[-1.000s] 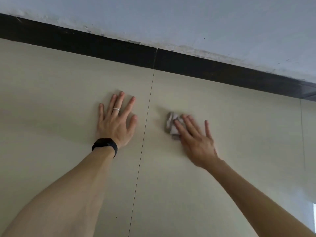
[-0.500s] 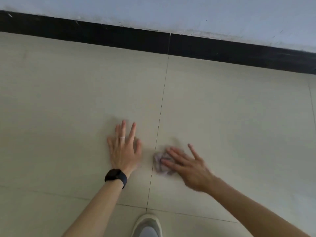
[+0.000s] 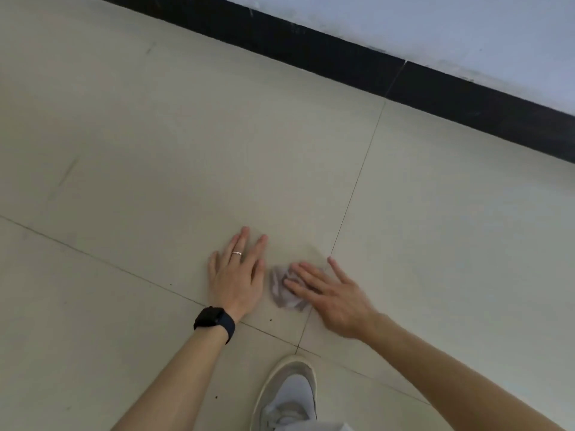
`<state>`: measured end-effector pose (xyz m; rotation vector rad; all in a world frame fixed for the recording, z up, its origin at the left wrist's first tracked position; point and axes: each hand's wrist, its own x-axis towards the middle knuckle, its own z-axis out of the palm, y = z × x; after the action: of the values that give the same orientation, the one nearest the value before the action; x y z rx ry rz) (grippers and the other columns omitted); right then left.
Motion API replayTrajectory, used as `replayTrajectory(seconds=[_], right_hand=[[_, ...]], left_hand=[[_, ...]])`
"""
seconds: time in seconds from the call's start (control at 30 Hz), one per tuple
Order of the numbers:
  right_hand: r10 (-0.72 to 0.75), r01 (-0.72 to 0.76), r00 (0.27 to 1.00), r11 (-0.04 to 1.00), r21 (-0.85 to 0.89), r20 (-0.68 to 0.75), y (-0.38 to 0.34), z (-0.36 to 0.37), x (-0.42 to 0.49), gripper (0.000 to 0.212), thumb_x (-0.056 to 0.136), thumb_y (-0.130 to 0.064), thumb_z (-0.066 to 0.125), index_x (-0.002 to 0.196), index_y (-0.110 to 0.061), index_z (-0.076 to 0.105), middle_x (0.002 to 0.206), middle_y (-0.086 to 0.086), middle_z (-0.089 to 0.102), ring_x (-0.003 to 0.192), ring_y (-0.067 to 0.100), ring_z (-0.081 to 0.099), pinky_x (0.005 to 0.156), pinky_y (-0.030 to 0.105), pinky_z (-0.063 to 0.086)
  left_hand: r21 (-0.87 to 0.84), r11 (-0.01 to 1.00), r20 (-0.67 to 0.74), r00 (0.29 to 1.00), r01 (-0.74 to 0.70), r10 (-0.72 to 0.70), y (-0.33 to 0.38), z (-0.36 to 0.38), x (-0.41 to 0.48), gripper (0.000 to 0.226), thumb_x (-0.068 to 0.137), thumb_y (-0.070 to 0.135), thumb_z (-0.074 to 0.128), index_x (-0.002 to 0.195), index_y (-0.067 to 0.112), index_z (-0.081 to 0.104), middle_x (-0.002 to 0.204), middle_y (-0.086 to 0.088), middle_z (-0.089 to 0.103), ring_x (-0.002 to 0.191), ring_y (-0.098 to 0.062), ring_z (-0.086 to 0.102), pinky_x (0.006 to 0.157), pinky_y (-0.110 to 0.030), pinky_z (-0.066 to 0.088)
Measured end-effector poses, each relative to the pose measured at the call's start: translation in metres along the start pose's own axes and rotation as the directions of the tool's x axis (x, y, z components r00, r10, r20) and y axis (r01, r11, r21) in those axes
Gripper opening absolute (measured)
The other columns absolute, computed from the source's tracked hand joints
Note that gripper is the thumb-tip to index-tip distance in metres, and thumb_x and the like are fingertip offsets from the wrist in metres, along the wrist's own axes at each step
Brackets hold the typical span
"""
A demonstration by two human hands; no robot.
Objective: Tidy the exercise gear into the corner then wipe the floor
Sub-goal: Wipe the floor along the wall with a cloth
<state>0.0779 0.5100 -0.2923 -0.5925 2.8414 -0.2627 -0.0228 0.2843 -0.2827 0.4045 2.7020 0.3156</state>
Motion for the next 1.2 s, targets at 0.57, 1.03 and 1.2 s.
replayTrajectory(seconds=[0.57,1.03,1.2], right_hand=[[0.567,-0.560,0.821,0.822,0.099,-0.069,0.123,-0.045,0.119,0.069,0.104,-0.024,0.036,0.157,-0.034,-0.007,0.167,-0.002,-0.001,0.153,0.014,-0.003,0.120,0.061,0.008],[0.246,-0.246,0.969,0.969,0.004,-0.025,0.141,-0.057,0.189,0.056,0.106,-0.039,0.024,0.159,-0.034,0.009,0.167,-0.006,0.006,0.153,0.011,0.001,0.122,0.055,0.002],[1.000,-0.916,0.011,0.013,0.400,-0.008,0.241,-0.096,0.228,0.062,0.101,-0.040,0.008,0.159,-0.018,0.001,0.166,0.012,-0.006,0.153,0.026,-0.006,0.120,0.059,-0.006]], left_hand=[[0.110,0.988,-0.092,0.991,0.110,-0.100,-0.062,-0.062,0.143,0.067,0.097,0.062,0.021,0.155,0.043,-0.005,0.165,0.006,-0.013,0.152,-0.019,-0.014,0.120,-0.053,-0.007],[0.070,0.991,-0.177,0.979,0.117,-0.103,-0.085,-0.061,0.185,0.071,0.087,0.073,0.024,0.152,0.054,0.002,0.165,0.012,-0.007,0.153,-0.017,-0.002,0.121,-0.053,0.000],[0.051,0.994,-0.188,0.979,0.093,-0.082,-0.081,-0.056,0.183,0.071,0.087,0.071,0.028,0.152,0.052,0.008,0.166,0.011,-0.004,0.153,-0.018,0.001,0.121,-0.054,0.002]])
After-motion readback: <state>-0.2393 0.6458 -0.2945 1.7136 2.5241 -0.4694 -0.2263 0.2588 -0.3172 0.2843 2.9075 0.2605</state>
